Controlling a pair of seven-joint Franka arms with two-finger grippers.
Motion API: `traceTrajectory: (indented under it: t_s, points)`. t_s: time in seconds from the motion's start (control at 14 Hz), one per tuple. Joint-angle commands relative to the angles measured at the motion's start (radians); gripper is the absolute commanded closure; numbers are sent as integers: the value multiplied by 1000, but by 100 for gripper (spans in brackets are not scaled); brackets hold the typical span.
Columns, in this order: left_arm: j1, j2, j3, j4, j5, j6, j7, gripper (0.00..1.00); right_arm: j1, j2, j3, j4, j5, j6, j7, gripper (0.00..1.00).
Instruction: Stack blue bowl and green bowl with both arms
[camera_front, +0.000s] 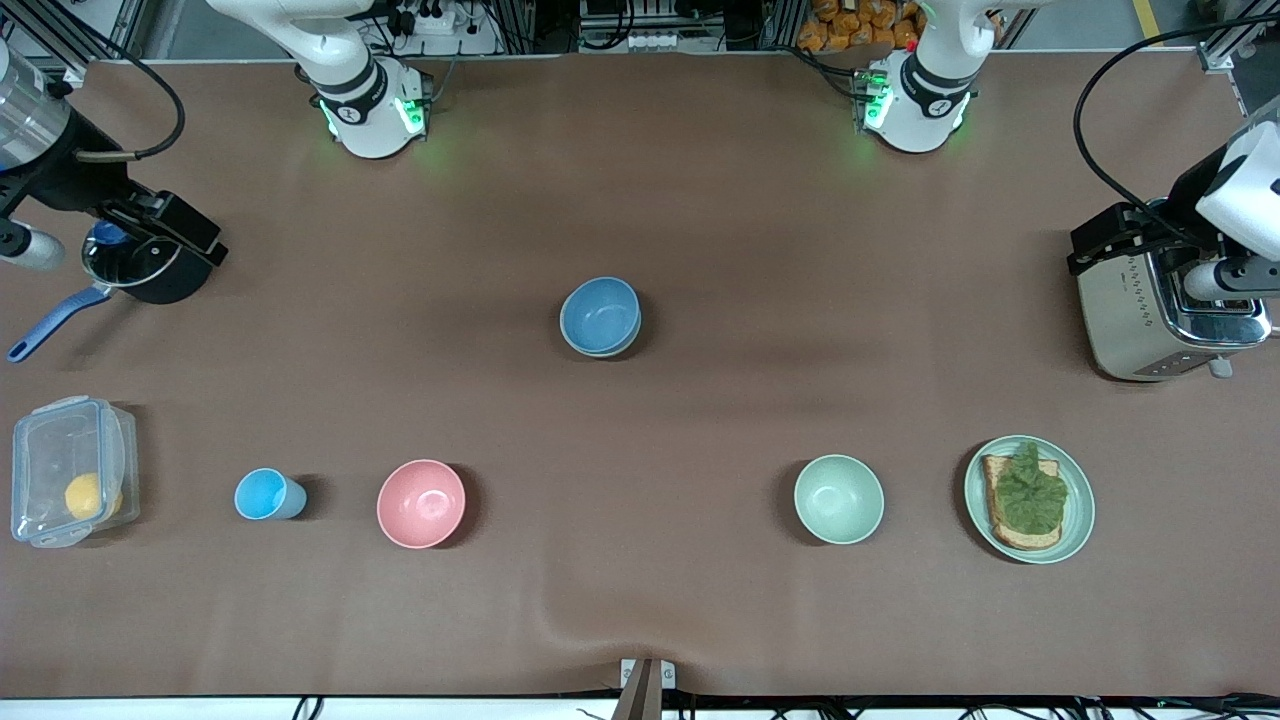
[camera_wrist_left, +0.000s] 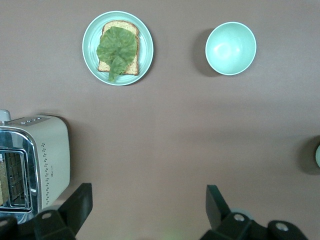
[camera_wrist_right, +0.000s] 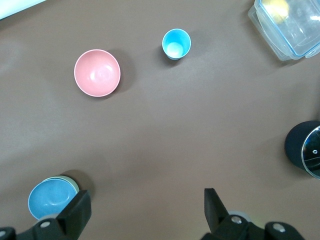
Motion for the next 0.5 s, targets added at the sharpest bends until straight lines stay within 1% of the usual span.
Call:
traceTrajectory:
  t_s: [0.0,0.14,0.43]
  points:
    - [0,-11,-10,9,-5,-10,7,0,-23,-4,17,3,-14,-10,-6,0]
    - [-7,-12,4,11,-8,-13,13,0,-23,-4,17,3,-14,-10,-6,0]
    - [-23,-12,5,11,-8,-13,7,0,-22,-3,17,2,-14,-8,-6,0]
